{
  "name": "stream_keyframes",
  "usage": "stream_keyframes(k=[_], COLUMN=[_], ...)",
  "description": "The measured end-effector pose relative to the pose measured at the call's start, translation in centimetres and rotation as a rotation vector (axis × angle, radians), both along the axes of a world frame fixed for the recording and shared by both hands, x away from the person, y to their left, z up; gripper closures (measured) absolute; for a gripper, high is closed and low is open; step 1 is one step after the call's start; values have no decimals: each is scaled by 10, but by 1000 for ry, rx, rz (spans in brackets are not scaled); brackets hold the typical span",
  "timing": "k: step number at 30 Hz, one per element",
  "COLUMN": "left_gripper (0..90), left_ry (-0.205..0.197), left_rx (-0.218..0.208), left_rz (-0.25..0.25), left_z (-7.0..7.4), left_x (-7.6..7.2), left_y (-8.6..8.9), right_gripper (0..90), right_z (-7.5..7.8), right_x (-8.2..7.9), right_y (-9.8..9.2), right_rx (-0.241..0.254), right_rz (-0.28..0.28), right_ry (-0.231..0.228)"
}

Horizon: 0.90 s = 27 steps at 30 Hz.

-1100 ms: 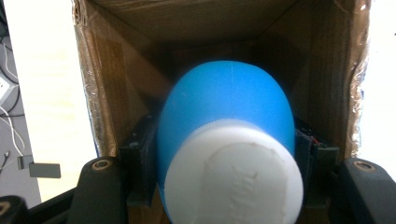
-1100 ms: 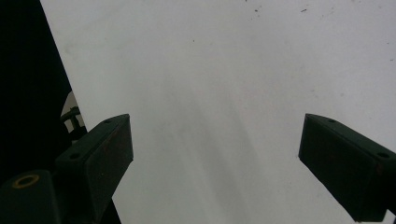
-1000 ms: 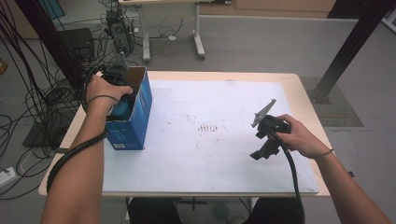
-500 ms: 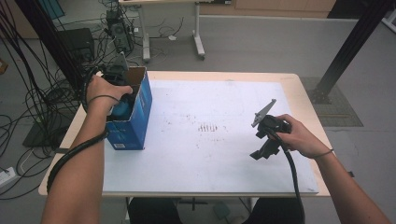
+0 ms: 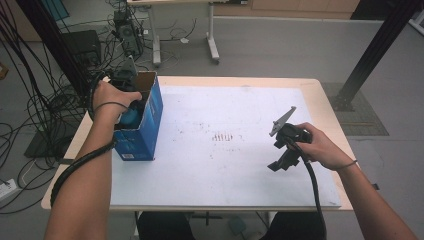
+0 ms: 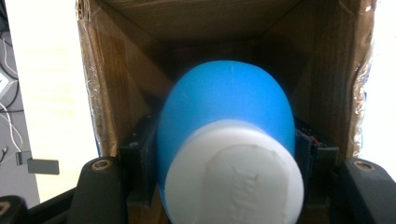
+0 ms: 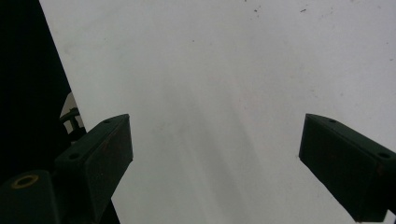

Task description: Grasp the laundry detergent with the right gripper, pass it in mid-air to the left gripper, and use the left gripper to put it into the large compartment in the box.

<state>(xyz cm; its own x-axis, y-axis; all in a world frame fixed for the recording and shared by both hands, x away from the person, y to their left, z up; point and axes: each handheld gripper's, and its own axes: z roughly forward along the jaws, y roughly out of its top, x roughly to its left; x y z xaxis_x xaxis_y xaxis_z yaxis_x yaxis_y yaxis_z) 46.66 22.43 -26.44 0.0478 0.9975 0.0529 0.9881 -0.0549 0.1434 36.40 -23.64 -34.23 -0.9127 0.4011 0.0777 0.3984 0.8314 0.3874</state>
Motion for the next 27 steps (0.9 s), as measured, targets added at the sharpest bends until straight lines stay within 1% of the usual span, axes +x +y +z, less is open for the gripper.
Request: stream_keyframes(k=[14, 27], left_gripper=[375, 374], left_ry=[1, 8], left_rx=[-2, -4], left_rz=[11, 4], left_z=[0, 0], left_x=[0, 1], left_y=[1, 1], right_gripper=[90, 90], right_z=[1, 0], right_x=[-1, -1], right_y=[1, 0], right_rx=[-1, -1], right_rz=[3, 6], right_ry=[-1, 1])
